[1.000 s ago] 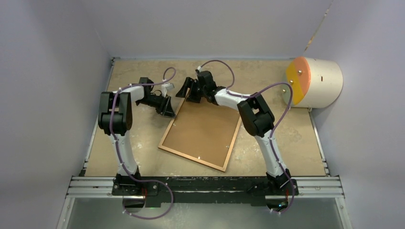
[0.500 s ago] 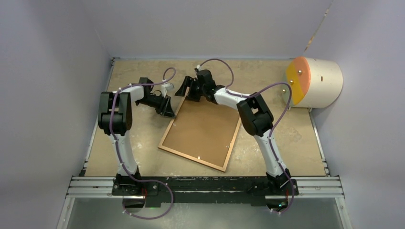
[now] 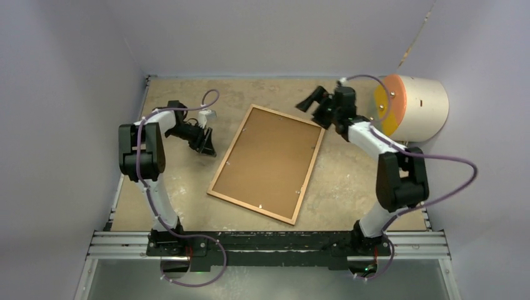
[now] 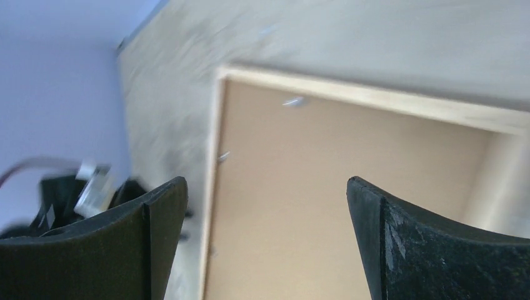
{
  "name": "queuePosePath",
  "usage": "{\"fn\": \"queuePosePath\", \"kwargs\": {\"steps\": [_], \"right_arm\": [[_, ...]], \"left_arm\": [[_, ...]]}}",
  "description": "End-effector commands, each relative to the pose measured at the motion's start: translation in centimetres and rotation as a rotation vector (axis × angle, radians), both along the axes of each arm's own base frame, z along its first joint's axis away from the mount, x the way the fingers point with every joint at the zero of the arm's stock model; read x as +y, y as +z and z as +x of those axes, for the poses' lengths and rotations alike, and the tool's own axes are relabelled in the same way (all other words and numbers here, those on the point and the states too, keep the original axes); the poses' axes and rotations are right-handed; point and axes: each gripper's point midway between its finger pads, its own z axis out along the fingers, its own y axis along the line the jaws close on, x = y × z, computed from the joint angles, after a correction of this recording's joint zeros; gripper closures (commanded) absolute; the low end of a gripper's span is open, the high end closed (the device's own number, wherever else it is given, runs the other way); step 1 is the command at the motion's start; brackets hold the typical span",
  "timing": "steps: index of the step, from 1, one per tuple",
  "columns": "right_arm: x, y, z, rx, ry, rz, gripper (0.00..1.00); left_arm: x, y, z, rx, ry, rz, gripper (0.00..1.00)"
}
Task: Put the photo into the frame
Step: Adjust the photo frame at the center of the board.
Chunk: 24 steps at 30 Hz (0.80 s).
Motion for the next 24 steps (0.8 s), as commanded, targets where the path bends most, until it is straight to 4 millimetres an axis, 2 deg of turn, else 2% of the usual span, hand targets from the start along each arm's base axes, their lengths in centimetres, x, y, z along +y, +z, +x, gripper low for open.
{"fn": "queuePosePath", "kwargs": {"steps": [1,2,4,7,9,13,16,24], "right_arm": [[-9.8,-5.9,-3.7,0.168,-0.240,-0.165,0.01],[-11.8,-6.8,-4.4,0.186,-0.283,-0.174,0.01],[-13.4,-8.1,-5.7,0.211,-0.313,-0.197,0.01],[-13.2,-9.7,-6.5,0.242,-0.276,-0.195,0.01],[-12.4,-10.2,-5.8,0.227,-0.255,-0.165,0.01],[-9.0,-10.3,-4.4,0.217,-0.174,-0.096,0.01],[-5.5,-10.2,-3.0,0.216,-0.096,-0.102,0.01],[4.4,-9.5,4.0,0.180,0.057,-0.025,0.01]], "left_arm": [[1.0,-0.5,-0.9,-0.050,-0.039,0.092,0.51],[1.2,-0.9,-1.3,-0.047,-0.045,0.108,0.51],[1.4,-1.6,-2.0,-0.045,-0.061,0.143,0.51],[1.6,-2.5,-3.2,-0.041,-0.085,0.189,0.52],[1.5,-2.7,-3.8,-0.040,-0.100,0.205,0.52],[1.1,-2.8,-5.0,-0.039,-0.129,0.221,0.53],[0.8,-3.0,-6.0,-0.036,-0.172,0.247,0.54],[0.2,-3.0,-7.1,-0.015,-0.212,0.250,0.55]]}}
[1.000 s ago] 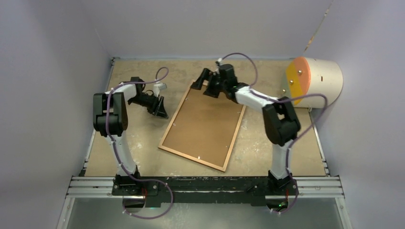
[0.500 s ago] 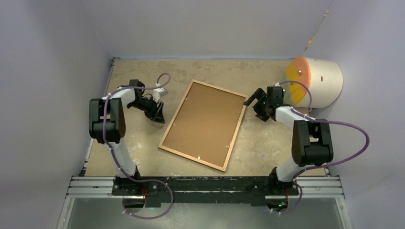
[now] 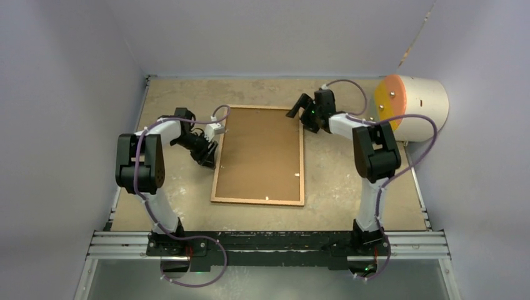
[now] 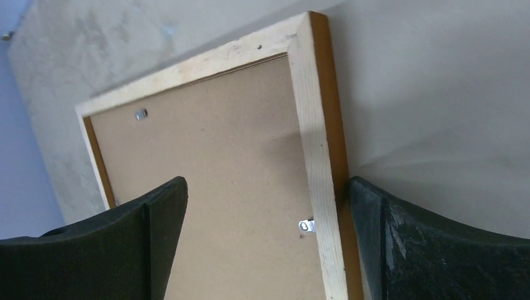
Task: Put the photo into the frame
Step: Adjust the photo frame at the center of the board.
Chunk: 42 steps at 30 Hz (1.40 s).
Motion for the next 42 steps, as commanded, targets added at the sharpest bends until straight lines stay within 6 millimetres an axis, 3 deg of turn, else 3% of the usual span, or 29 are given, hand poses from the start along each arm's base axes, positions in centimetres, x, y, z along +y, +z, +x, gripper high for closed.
{"fn": "queuePosePath", "kwargs": {"steps": [1,4,7,12,16,17,20,23,25,28,30,32,35,37,38,42], "right_arm": [[7.8,1.9,2.9,-0.014,0.136,0.132,0.01],[11.3,2.5,4.9,-0.025,0.202,0.162,0.01],[14.1,2.6,5.7,-0.015,0.289,0.227,0.01],[17.0,3.2,4.4,-0.031,0.440,0.281,0.01],[17.6,3.5,2.9,-0.029,0.527,0.308,0.01],[17.4,3.7,2.6,-0.021,0.535,0.296,0.01],[15.6,5.4,4.5,-0.088,0.464,0.195,0.01],[12.1,8.6,7.2,-0.183,0.317,0.076,0.01],[9.0,10.8,8.4,-0.236,0.203,-0.003,0.01],[4.6,12.9,8.1,-0.238,0.070,-0.063,0.01],[2.6,13.3,6.6,-0.215,0.024,-0.066,0.01],[1.3,11.9,3.7,-0.160,0.016,-0.084,0.01],[0.4,10.2,-1.5,-0.092,0.038,-0.068,0.01],[-0.2,8.9,-5.4,-0.036,0.068,-0.050,0.01],[-0.5,9.3,-7.4,-0.034,0.082,-0.033,0.01],[-1.4,6.9,-15.6,0.055,0.135,0.018,0.01]], "left_arm": [[0.1,-2.0,-2.5,0.067,-0.060,0.064,0.56],[-1.1,-1.6,-3.4,0.085,-0.088,0.030,0.56],[-3.2,-1.2,-4.8,0.098,-0.148,-0.002,0.56],[-7.3,-0.4,-8.1,0.133,-0.302,-0.060,0.56],[-8.7,1.4,-9.7,0.133,-0.402,-0.099,0.53],[-8.7,2.0,-9.7,0.125,-0.416,-0.101,0.52],[-8.0,3.8,-8.7,0.080,-0.443,-0.060,0.47],[-6.5,5.6,-6.2,0.007,-0.414,-0.019,0.41],[-4.7,6.7,-3.5,-0.035,-0.348,0.015,0.37],[-1.1,8.1,2.7,-0.127,-0.170,0.081,0.36],[1.9,8.8,7.3,-0.198,-0.007,0.112,0.36],[5.2,9.1,11.1,-0.243,0.133,0.123,0.37],[8.8,7.9,14.9,-0.251,0.281,0.158,0.41],[10.4,6.4,16.2,-0.246,0.331,0.209,0.42],[10.9,5.5,16.5,-0.238,0.339,0.232,0.44],[11.6,2.9,16.6,-0.232,0.365,0.269,0.47]]}}
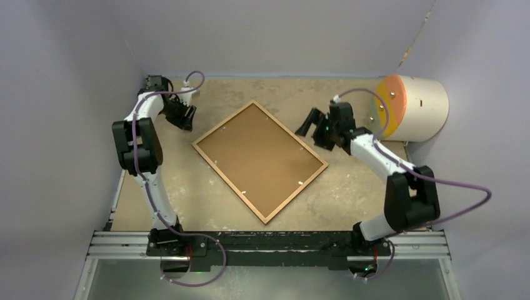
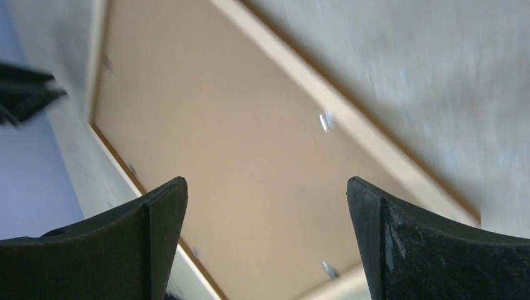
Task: Put the photo into the frame
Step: Adjust the photo frame at the center of the board.
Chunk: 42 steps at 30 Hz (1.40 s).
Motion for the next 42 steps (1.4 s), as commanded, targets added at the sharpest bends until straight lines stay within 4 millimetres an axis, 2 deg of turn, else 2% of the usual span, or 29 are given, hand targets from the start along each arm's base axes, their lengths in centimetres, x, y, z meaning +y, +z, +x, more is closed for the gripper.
{"fn": "queuePosePath", "kwargs": {"steps": [1,4,6,9,12,17,21,25,28,31,35,39,42], "right_arm": [[-0.1,-2.1,-8.6,0.118,0.076,0.062,0.01],[-0.9,-3.8,-13.0,0.183,0.076,0.079,0.01],[-1.2,-4.6,-15.0,0.207,0.068,0.094,0.01],[-1.5,-6.0,-16.9,0.235,0.075,0.102,0.01],[-1.3,-7.3,-17.5,0.276,0.089,0.113,0.01],[-0.5,-8.3,-14.8,0.267,0.097,0.126,0.01],[-0.1,-6.9,-11.2,0.218,0.142,0.153,0.01],[-1.0,-5.5,-7.6,0.173,0.124,0.125,0.01],[-2.0,-5.1,-5.6,0.155,0.095,0.088,0.01],[-2.9,-5.0,-4.0,0.148,0.063,0.060,0.01],[-4.5,-4.0,-2.6,0.121,-0.007,-0.014,0.01],[-6.6,-0.5,-1.0,0.016,-0.102,-0.106,0.03],[-5.7,1.6,-0.7,-0.039,-0.104,-0.067,0.07]], "left_arm": [[0.1,-1.8,0.7,-0.008,0.054,0.044,0.47],[-0.4,-3.5,-0.5,0.042,0.021,0.027,0.49],[-1.1,-4.2,-1.7,0.084,-0.012,-0.002,0.50],[-2.0,-5.0,-3.2,0.121,-0.050,-0.019,0.50],[-2.8,-5.5,-4.9,0.150,-0.080,-0.030,0.51],[-4.7,-6.0,-8.2,0.192,-0.153,-0.048,0.52],[-6.4,-5.5,-11.8,0.266,-0.246,-0.128,0.49],[-7.7,-5.4,-15.3,0.320,-0.336,-0.162,0.49],[-8.7,-5.5,-18.2,0.359,-0.392,-0.189,0.49],[-9.7,-5.3,-20.3,0.373,-0.440,-0.203,0.49],[-10.4,-3.8,-21.0,0.359,-0.447,-0.251,0.50],[-10.8,-1.6,-20.9,0.313,-0.454,-0.310,0.49],[-10.4,-1.0,-19.7,0.296,-0.414,-0.357,0.49]]}}
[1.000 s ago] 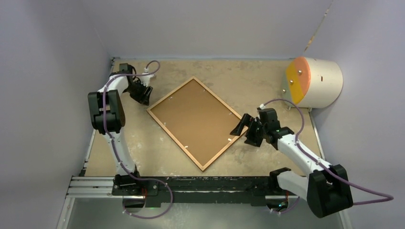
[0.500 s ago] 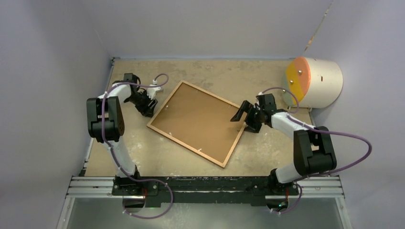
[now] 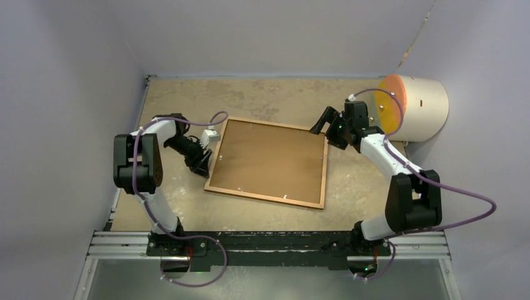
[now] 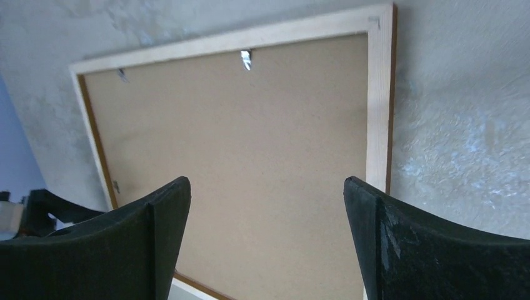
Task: Put the photo into the frame
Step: Adjust the photo frame at the center of the board, then install the photo frame at the center of the board.
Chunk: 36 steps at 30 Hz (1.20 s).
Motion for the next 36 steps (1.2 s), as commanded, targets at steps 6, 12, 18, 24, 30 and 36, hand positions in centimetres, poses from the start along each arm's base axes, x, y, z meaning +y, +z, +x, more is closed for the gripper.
{"fn": "queuePosePath", "kwargs": {"steps": [6,12,18,24,30,36], "right_arm": [[11.1,5.9,0.4,-0.188,0.191,0.162,0.16],[21.2,4.3,-0.6,-0.141,0.364,0.286,0.20],[28.8,2.2,-1.3,-0.081,0.486,0.328,0.30],[33.3,-0.1,-2.0,-0.019,0.538,0.365,0.34],[35.9,-1.8,-2.3,0.012,0.565,0.374,0.36],[36.7,-2.9,-2.3,0.029,0.561,0.380,0.37]], "left_arm": [[-1.4,1.8,1.8,0.062,0.112,-0.205,0.55],[-1.7,-0.2,2.0,0.129,0.160,-0.218,0.70],[-1.5,-1.2,2.2,0.120,0.195,-0.198,0.80],[-1.3,-1.8,2.1,0.113,0.208,-0.187,0.82],[-1.0,-2.0,2.2,0.097,0.210,-0.170,0.81],[-0.9,-1.8,2.3,0.088,0.212,-0.167,0.81]]}}
